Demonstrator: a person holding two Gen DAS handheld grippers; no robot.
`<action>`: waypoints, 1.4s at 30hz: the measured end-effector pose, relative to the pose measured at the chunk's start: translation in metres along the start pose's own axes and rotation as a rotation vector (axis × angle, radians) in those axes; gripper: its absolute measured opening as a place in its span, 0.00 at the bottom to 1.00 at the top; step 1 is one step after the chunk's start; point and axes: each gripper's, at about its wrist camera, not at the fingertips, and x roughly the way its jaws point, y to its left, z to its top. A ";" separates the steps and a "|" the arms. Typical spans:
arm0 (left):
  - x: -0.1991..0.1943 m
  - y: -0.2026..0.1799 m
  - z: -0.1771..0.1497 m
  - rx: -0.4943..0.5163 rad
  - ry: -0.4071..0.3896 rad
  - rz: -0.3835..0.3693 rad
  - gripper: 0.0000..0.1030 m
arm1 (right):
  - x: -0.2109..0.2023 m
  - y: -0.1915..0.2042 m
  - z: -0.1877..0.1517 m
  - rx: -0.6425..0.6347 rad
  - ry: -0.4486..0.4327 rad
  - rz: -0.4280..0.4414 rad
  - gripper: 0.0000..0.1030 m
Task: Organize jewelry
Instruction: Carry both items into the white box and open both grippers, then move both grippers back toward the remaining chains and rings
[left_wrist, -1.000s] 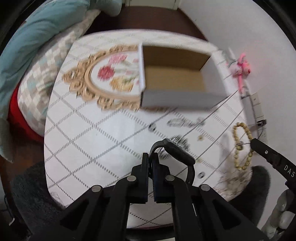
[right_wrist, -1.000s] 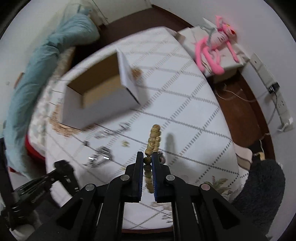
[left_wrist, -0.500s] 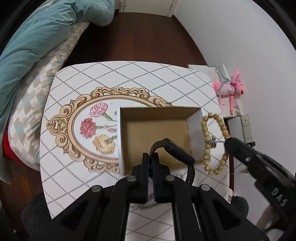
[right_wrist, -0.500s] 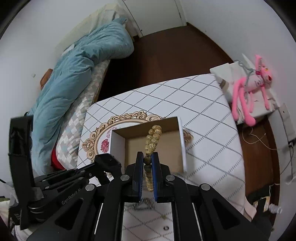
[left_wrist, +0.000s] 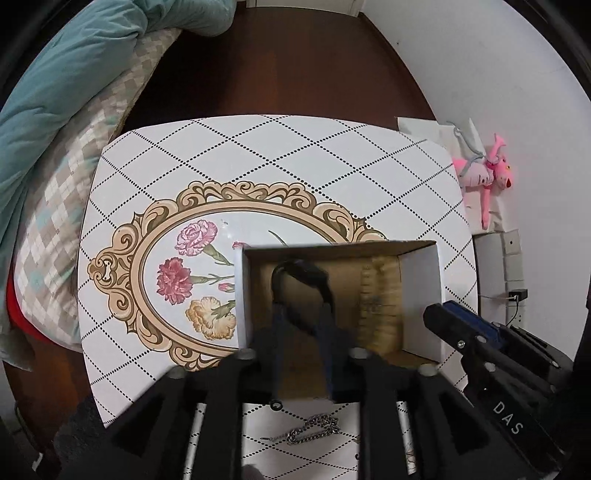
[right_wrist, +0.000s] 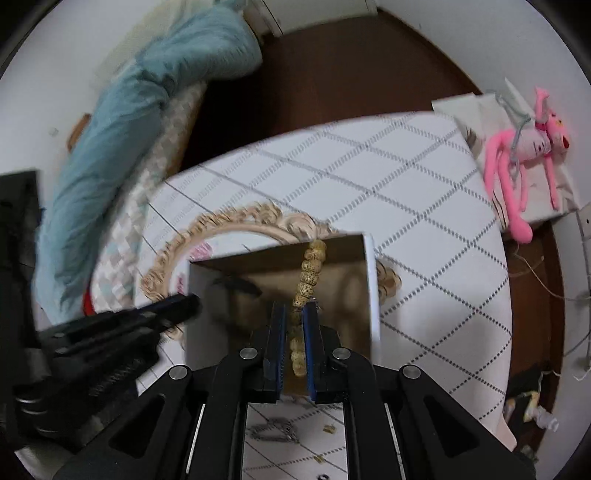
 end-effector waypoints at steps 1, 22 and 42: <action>-0.001 0.001 -0.001 0.001 -0.007 0.010 0.48 | -0.001 -0.001 -0.001 -0.002 -0.006 -0.009 0.28; -0.008 0.021 -0.056 -0.006 -0.189 0.184 1.00 | -0.013 0.002 -0.043 -0.136 -0.120 -0.378 0.99; -0.103 0.006 -0.107 -0.004 -0.372 0.160 1.00 | -0.132 0.027 -0.091 -0.117 -0.370 -0.370 0.99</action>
